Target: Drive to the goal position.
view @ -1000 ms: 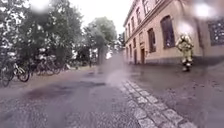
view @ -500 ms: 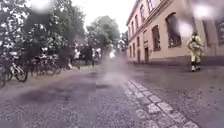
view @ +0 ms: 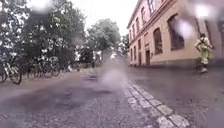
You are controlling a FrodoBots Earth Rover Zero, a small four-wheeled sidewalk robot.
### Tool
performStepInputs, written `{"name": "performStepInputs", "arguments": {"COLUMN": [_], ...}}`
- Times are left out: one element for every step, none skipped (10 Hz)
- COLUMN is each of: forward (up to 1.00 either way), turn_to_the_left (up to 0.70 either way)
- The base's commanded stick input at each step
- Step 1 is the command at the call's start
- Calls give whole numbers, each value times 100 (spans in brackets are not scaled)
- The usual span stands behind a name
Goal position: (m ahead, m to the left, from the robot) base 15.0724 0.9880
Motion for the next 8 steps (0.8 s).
{"name": "performStepInputs", "arguments": {"forward": [70,70,70,70,70,70,70,70], "turn_to_the_left": [0,0,0,0,0,0,0,0]}}
